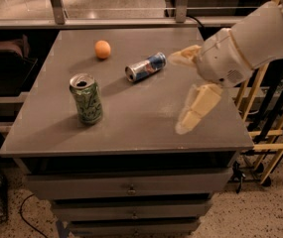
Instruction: Knock green can over
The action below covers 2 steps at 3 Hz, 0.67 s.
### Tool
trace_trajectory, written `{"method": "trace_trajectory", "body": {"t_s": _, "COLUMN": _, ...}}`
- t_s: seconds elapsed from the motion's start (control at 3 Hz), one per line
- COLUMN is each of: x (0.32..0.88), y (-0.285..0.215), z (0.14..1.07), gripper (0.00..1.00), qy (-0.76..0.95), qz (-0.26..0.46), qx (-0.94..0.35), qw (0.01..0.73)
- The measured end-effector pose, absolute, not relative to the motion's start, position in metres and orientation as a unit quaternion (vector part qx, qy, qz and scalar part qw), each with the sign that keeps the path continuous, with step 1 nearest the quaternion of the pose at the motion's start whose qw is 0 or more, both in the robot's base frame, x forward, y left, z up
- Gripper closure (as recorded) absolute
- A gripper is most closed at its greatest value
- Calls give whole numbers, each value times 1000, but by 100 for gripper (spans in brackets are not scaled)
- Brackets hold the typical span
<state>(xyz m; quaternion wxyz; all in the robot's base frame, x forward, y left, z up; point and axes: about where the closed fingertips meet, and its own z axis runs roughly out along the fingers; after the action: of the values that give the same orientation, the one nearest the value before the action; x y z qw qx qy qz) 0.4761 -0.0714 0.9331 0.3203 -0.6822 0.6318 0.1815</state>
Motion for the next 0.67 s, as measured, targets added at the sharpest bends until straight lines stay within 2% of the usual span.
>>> {"method": "trace_trajectory", "body": {"t_s": 0.33, "x": 470, "y": -50, "z": 943, "gripper": 0, "qy": 611, "qz": 215, "qx": -682, "qw": 339}}
{"method": "trace_trajectory", "body": {"t_s": 0.67, "x": 470, "y": -50, "z": 943, "gripper": 0, "qy": 612, "qz": 215, "qx": -682, "qw": 339}}
